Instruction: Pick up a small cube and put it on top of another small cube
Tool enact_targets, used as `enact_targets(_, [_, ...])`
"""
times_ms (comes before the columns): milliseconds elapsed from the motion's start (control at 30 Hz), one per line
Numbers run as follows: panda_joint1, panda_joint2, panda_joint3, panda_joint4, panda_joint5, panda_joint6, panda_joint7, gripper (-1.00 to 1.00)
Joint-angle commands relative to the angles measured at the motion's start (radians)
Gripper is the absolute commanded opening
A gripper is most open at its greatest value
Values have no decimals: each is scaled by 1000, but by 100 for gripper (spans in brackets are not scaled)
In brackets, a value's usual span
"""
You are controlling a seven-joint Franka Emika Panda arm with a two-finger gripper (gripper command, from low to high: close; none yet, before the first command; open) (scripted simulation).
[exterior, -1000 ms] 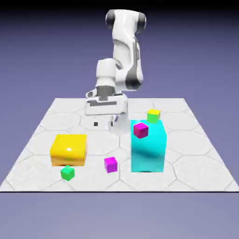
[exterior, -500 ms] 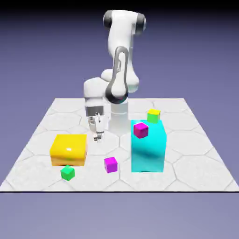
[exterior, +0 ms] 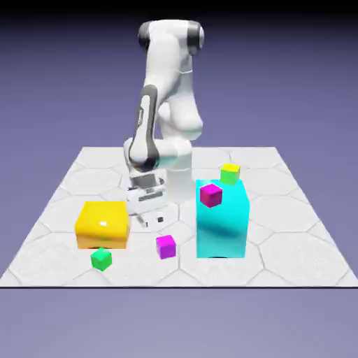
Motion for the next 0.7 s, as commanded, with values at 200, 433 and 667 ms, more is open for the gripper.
enact_targets(200, [-178,98,143,7,304,-34,12,0])
enact_targets(433, [-191,193,133,42,479,-51,-53,0])
enact_targets(667, [33,376,-120,154,623,-61,-297,0])
